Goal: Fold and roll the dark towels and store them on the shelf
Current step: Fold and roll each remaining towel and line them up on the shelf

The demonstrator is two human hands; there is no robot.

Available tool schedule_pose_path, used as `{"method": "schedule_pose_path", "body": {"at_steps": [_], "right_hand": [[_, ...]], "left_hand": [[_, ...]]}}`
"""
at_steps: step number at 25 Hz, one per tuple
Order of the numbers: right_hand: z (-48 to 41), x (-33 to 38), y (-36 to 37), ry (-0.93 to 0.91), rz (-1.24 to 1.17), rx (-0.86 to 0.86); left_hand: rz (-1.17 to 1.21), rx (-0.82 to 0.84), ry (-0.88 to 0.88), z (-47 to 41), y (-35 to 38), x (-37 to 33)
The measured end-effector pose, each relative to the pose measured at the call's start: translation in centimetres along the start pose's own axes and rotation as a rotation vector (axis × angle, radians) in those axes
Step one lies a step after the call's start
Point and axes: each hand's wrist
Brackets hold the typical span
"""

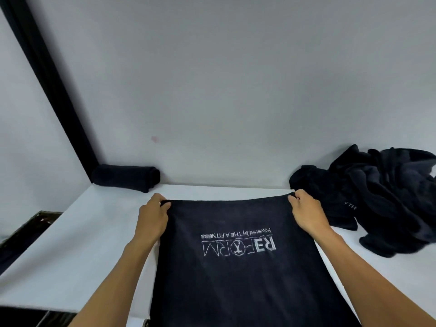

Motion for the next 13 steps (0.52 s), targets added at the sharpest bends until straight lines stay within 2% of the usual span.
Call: {"method": "schedule_pose_path", "body": {"at_steps": [3, 4, 6, 8, 10, 13], "right_hand": [[-0.5, 0.4, 0.3, -0.034, 0.283, 0.008], [-0.7, 0.7, 0.2, -0.068, 0.28, 0.0], [-1.1, 0.9, 0.4, -0.149, 0.075, 0.003], [-1.3, 0.8, 0.5, -0.15, -0.093, 0.039], [-1.6, 0.3, 0.9, -0.108, -0.042, 0.038], [-1.9, -0.1, 1.7, -0.11, 0.185, 0.006]], "left_hand": [[-0.097, -0.001, 0.018, -0.3, 0.3, 0.0], [-0.143, 0.003, 0.043, -0.4, 0.4, 0.1], [-0.209, 0.011, 0.089, -0.3, 0.5, 0.1], [-0.209, -0.005, 0.12, -0.1, 0.5, 0.0], [-0.21, -0.022, 0.135, 0.1, 0.5, 0.0], [-0.23, -0.024, 0.105, -0.1, 0.5, -0.1]]}}
Point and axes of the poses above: each hand's wrist, its own z-axis away from the middle knuckle, its own y-axis out of the palm, x = y × z, and after that the axes turned 10 degrees about -x, right-handed
